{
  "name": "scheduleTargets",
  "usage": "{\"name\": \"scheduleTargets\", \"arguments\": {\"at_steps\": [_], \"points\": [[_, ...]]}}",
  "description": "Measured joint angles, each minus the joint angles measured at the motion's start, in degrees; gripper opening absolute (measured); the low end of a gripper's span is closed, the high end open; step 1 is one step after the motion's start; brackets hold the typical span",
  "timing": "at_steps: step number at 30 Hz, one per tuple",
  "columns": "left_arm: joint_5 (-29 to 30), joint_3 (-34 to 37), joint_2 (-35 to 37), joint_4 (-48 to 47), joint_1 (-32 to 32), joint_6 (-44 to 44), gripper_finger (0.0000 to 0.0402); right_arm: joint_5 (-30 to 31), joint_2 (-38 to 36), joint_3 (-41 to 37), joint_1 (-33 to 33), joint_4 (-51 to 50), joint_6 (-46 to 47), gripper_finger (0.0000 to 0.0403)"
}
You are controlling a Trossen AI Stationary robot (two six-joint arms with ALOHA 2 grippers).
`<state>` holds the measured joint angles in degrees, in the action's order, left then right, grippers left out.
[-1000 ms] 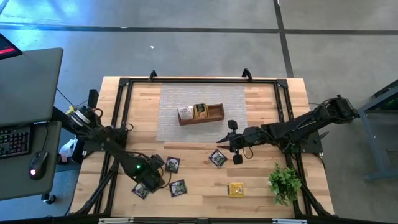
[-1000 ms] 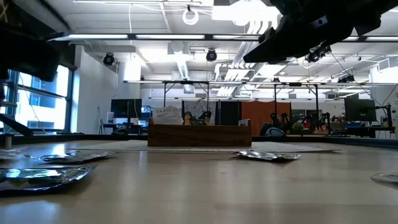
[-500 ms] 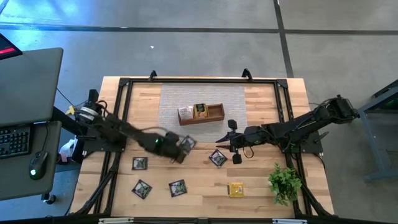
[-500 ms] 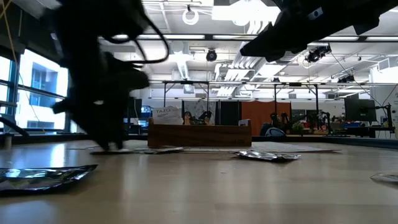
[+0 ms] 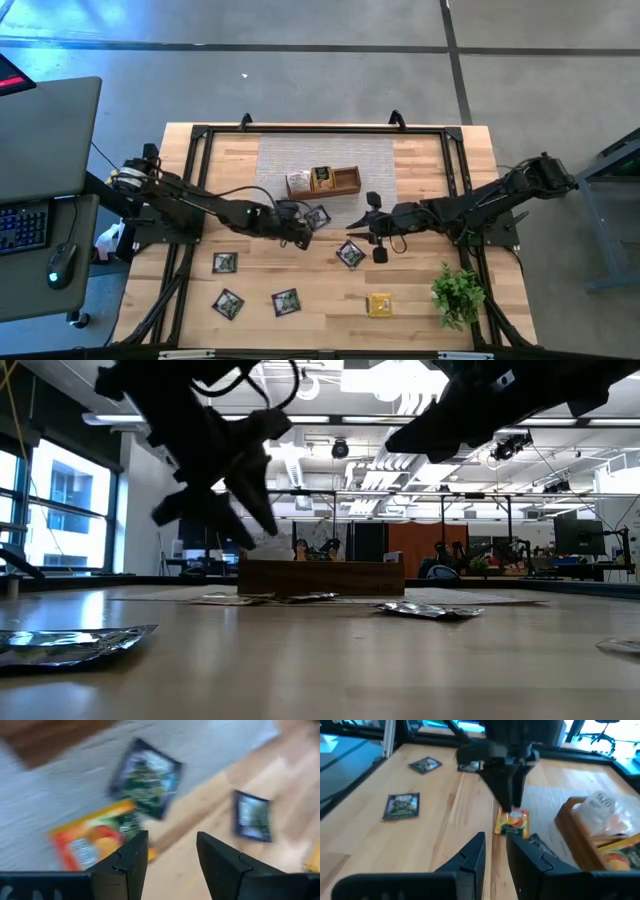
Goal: Pick & Place Tea
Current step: Put the yellow tea bag into the middle section of the wooden organizer
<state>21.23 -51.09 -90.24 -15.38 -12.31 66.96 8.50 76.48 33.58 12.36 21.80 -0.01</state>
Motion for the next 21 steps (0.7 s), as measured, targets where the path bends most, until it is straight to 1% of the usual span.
{"name": "scheduleTargets", "arguments": {"at_steps": [3,6,8,10,11,15,18,21], "points": [[2.78,0.15,0.81,-9.76,-0.95,6.51,0.0166,-0.17,4.0,0.0,-0.23,3.12,0.04,0.0075],[3.11,0.42,0.8,-16.39,-0.94,13.43,0.0166,-0.78,10.36,0.57,-1.12,9.1,0.04,0.0075],[2.58,1.07,-0.43,-16.42,-0.85,14.59,0.0166,-1.29,14.83,2.69,-1.68,10.55,-1.1,0.0075],[2.08,1.79,-1.74,-14.19,-0.8,14.31,0.0166,-1.42,19.25,5.97,-2.27,8.27,-5.54,0.0076],[2.06,2.12,-1.85,-14.53,-0.79,14.34,0.0166,-1.39,21.27,8.06,-2.45,6.81,-8.15,0.0078],[1.79,2.16,-1.83,-14.52,-0.81,14.34,0.0166,-1.53,29.01,17.8,-3.46,-2.6,-16.31,0.0097],[1.84,2.14,-1.83,-13.1,-0.82,13.95,0.0166,-1.85,34.81,25.42,-4.68,-9.03,-19.41,0.0118],[1.48,2.12,-1.83,-12.61,-0.83,13.9,0.0166,-3.66,39.88,32.28,-5.8,-16.5,-21.09,0.0136]]}}
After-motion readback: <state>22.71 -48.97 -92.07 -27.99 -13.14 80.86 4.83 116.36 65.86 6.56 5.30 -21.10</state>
